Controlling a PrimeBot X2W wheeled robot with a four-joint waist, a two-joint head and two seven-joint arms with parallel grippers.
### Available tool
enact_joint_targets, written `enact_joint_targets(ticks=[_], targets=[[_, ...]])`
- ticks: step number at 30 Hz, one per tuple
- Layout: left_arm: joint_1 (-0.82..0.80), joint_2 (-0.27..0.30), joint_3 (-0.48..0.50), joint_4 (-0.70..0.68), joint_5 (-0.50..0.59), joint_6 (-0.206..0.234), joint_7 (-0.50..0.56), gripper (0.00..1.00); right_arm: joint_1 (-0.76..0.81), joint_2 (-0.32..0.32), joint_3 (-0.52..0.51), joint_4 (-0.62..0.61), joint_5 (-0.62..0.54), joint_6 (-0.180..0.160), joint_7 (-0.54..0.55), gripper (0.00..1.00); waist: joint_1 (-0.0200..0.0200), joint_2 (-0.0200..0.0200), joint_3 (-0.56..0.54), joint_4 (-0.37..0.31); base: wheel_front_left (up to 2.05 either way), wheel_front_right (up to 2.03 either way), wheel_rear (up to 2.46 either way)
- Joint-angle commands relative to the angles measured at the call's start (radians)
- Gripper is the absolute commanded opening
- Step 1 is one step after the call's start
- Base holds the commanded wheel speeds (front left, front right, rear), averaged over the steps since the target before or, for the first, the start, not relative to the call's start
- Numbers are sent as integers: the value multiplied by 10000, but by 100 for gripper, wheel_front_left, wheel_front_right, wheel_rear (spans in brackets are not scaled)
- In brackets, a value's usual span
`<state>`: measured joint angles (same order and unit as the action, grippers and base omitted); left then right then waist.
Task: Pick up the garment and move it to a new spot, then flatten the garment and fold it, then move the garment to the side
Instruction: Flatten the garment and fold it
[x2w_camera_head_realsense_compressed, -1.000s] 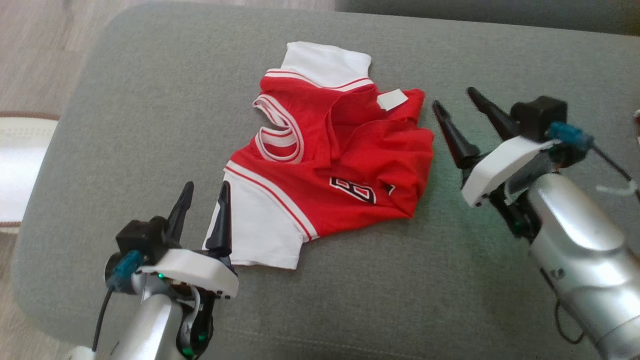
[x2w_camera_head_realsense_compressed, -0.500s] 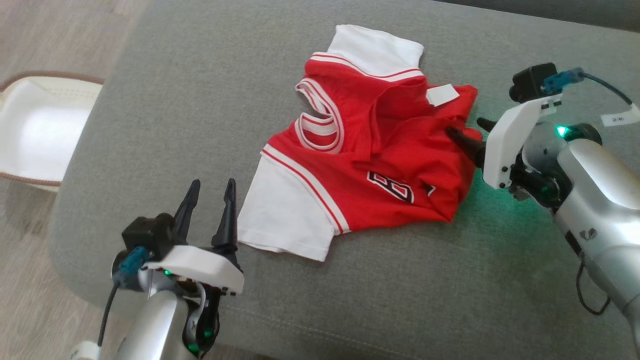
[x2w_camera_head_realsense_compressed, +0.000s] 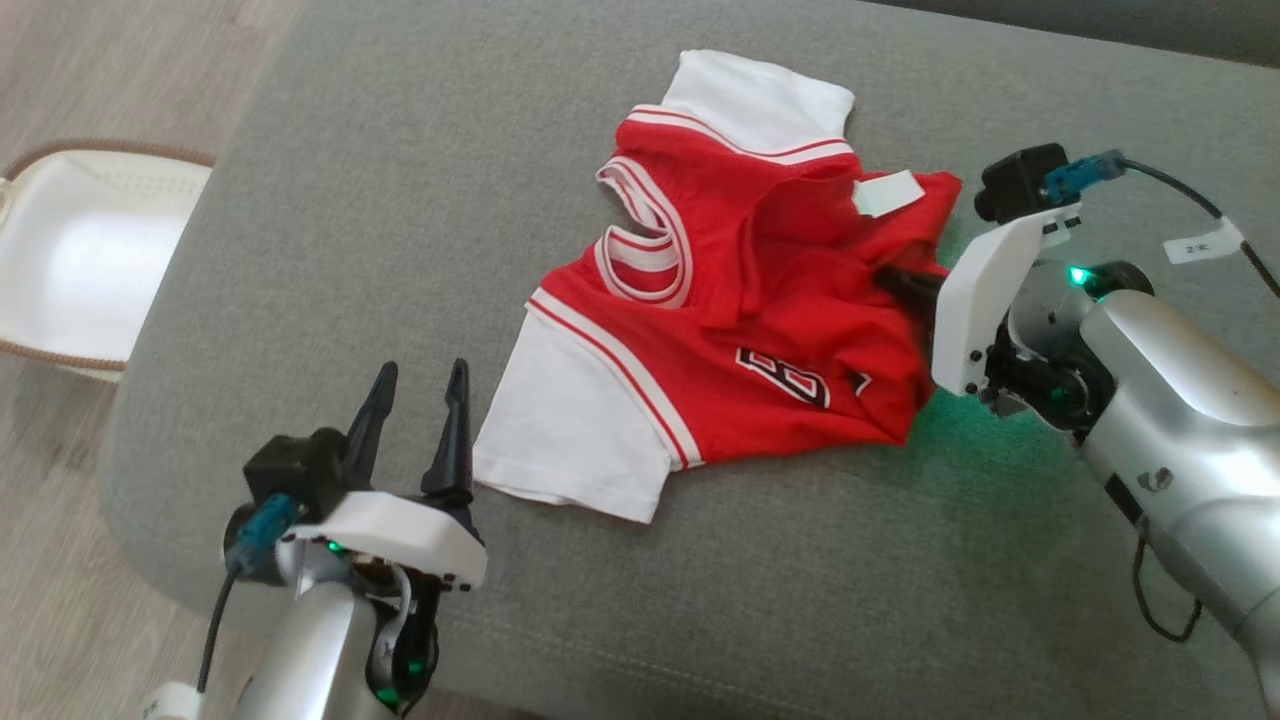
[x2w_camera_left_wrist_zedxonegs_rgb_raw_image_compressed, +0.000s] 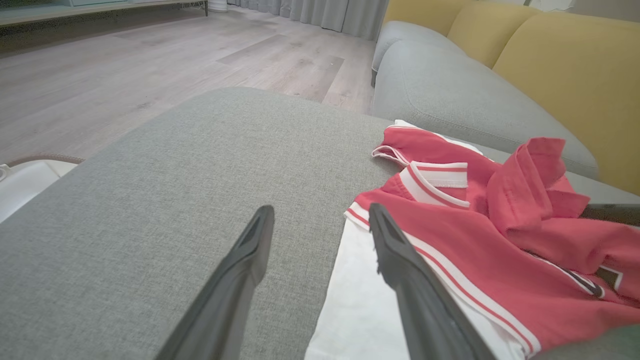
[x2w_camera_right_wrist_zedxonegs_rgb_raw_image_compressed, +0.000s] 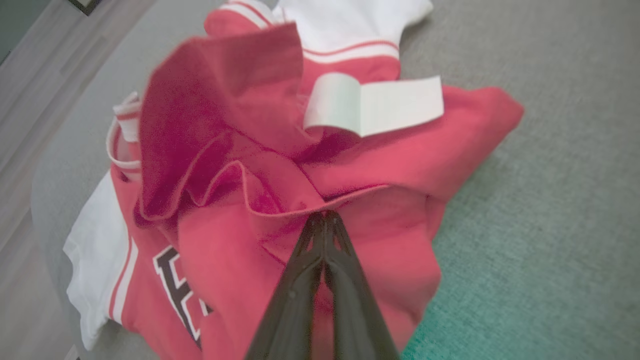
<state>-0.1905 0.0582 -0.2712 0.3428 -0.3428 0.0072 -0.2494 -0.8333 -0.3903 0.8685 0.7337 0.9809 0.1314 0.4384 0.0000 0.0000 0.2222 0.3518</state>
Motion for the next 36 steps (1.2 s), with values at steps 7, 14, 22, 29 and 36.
enact_joint_targets(ticks=[7,14,22,29,36], targets=[[-164,128,684,-182,252,-54,-124,100,-359,-504,238,-787,126,-7,-1423,0,0,0,-568,-602,0,0,0],[101,267,873,-194,308,-33,-124,100,-50,-1318,320,-1739,274,-7,-1466,0,0,0,-1117,-1508,0,0,0],[368,424,1033,-257,286,5,-124,100,1444,-2739,-540,-2932,470,-7,-868,0,0,0,-1530,-2430,0,0,0],[549,549,1073,-356,247,82,-95,100,4012,-3206,-2138,-3856,394,-7,-393,0,0,0,-1567,-3077,0,0,0],[544,613,1026,-477,230,132,-6,100,6257,-2486,-3808,-4290,-493,-7,320,100,0,0,-1517,-3384,0,0,0]])
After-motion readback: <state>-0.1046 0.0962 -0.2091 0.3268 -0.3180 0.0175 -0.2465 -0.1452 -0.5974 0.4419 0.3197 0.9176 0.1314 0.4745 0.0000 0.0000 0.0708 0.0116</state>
